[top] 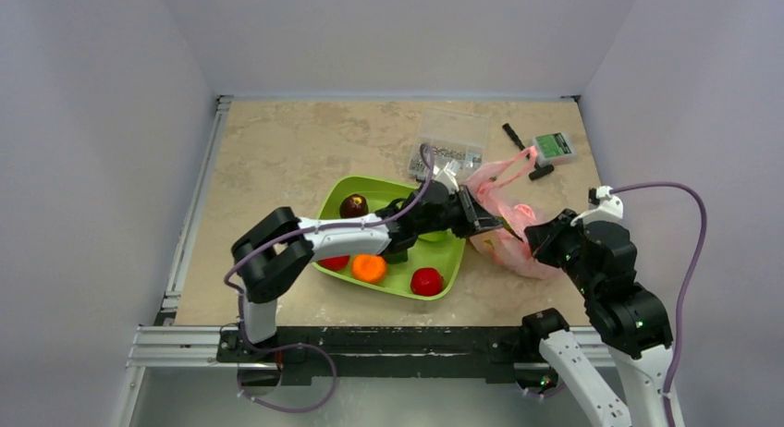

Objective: Take the fake fruits out of the plastic bag

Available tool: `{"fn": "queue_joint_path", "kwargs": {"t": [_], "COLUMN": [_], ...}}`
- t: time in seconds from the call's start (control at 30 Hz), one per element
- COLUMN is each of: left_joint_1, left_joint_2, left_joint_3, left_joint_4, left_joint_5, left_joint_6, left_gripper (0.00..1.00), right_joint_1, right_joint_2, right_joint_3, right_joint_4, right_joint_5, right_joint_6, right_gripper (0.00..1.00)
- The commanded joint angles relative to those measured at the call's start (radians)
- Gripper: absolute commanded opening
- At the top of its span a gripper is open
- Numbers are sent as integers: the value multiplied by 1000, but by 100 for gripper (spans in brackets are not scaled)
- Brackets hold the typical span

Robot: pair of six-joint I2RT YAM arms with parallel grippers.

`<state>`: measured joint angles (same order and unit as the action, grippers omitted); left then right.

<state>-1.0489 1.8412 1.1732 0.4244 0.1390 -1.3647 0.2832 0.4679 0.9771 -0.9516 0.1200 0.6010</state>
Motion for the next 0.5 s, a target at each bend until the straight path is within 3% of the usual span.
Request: {"fn": "queue_joint_path", "kwargs": {"t": [0.0, 0.1, 0.27, 0.37, 0.47], "left_joint_1": [46, 55, 60, 73, 92], "left_joint_2": [155, 287, 552, 604, 550], "left_joint_3": [285, 578, 1117, 1193, 1078], "left_joint_4": [15, -44, -314, -319, -286], "left_joint_5": [120, 206, 352, 393, 423], "left_joint_6": [71, 145, 266, 247, 249], "left_gripper": [0, 0, 0, 0, 0], "right_joint_1": [-1, -1, 0, -2, -1], "right_joint_2": [17, 61, 108, 103, 77], "right_joint_3": [103, 158, 210, 248, 268], "right_joint_4": [-6, -24, -10, 21, 36], "right_joint_5": [180, 297, 544, 532, 407], "right_joint_6": [-20, -18, -32, -88, -156], "right_gripper": [0, 0, 0, 0, 1]}}
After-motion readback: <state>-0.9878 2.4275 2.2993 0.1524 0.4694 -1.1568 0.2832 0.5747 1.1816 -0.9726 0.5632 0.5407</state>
